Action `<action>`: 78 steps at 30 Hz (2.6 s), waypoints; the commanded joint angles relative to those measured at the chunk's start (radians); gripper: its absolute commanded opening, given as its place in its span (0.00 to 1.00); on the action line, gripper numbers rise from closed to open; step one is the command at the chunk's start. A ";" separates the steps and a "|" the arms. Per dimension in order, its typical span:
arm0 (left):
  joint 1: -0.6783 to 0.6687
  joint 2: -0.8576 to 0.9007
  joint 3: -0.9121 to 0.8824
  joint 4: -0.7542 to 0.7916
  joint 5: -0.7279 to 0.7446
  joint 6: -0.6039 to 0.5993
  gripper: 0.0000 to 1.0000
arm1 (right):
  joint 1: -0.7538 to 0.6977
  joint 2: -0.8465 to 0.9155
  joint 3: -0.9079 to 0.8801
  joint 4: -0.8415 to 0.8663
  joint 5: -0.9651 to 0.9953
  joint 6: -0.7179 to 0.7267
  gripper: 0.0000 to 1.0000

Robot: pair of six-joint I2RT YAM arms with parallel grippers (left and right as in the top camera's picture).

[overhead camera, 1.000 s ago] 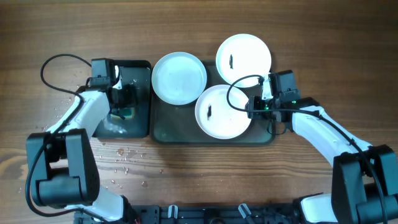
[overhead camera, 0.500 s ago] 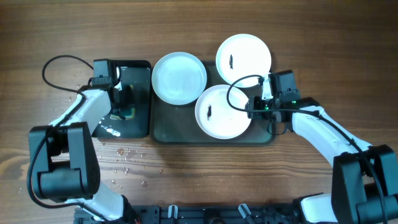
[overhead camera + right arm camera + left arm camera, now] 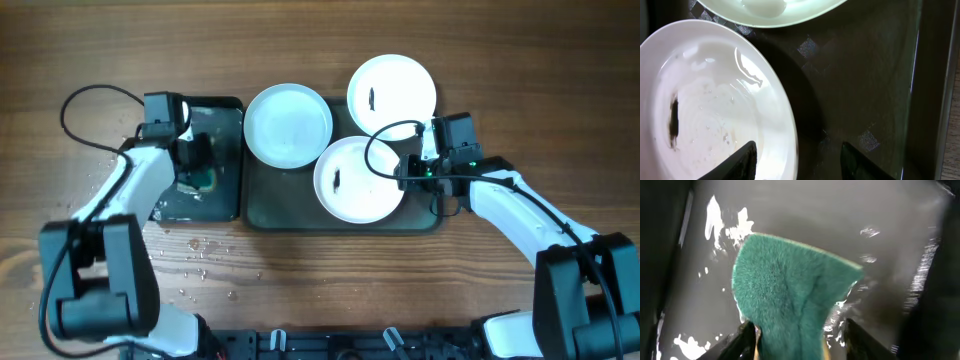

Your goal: Clean dirty plates on tray and stack at the side

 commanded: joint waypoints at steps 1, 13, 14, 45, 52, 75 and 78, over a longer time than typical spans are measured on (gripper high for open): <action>0.005 -0.040 -0.002 0.001 0.031 0.001 0.55 | 0.002 0.010 -0.007 0.000 -0.026 -0.009 0.54; 0.005 -0.037 -0.021 -0.026 -0.021 0.000 0.52 | 0.002 0.010 -0.007 0.002 -0.039 -0.009 0.54; 0.005 -0.037 -0.025 -0.022 -0.026 0.001 0.52 | 0.002 0.010 -0.007 0.002 -0.039 -0.009 0.54; 0.005 0.019 -0.075 0.090 -0.029 0.054 0.48 | 0.002 0.010 -0.007 -0.009 -0.032 -0.008 0.55; 0.005 0.065 -0.075 0.086 -0.029 0.053 0.18 | 0.002 0.010 -0.007 -0.010 -0.032 -0.008 0.55; 0.005 -0.256 -0.074 0.105 -0.029 0.017 0.04 | 0.002 0.010 -0.007 -0.016 -0.032 -0.011 0.82; 0.005 -0.303 -0.074 0.104 -0.003 0.015 0.04 | 0.002 0.010 -0.007 -0.014 -0.047 -0.009 0.99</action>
